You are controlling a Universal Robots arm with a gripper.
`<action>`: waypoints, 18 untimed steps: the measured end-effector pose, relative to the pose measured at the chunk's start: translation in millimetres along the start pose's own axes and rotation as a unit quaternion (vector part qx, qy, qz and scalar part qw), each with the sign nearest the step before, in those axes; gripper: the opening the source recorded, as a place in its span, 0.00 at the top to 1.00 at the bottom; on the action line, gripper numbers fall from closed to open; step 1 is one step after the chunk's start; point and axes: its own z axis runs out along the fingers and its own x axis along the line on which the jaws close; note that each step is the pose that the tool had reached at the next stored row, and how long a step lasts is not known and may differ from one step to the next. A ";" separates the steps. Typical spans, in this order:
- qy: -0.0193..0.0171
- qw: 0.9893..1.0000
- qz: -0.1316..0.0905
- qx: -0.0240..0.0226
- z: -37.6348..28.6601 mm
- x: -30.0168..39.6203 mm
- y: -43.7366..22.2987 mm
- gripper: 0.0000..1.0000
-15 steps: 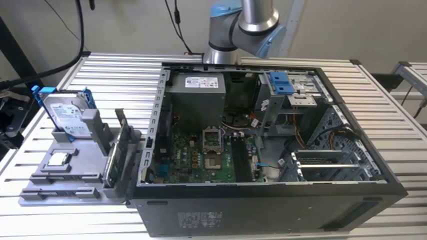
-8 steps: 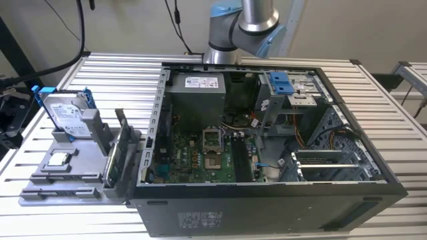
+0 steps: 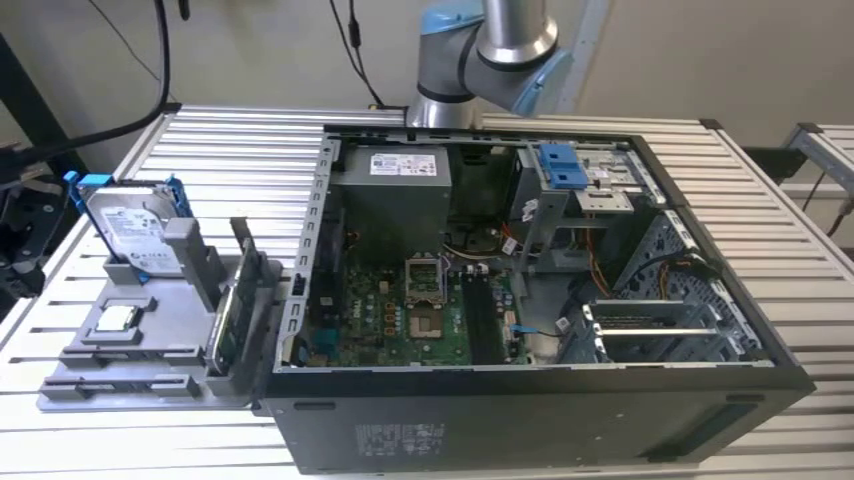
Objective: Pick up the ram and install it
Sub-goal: 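Pick up the ram and move it above insertion slot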
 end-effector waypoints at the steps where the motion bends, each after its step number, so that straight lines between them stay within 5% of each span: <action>1: 0.000 1.000 -0.005 0.000 0.0 0.1 0.0 0.89; 5: 0.002 0.999 -0.037 0.000 0.0 0.1 0.1 0.89; 9: 0.003 0.997 -0.073 0.000 0.0 0.1 0.1 0.89; 14: 0.005 0.993 -0.118 0.001 0.0 0.1 0.1 0.89; 18: 0.006 0.988 -0.154 0.001 0.0 0.0 0.0 0.89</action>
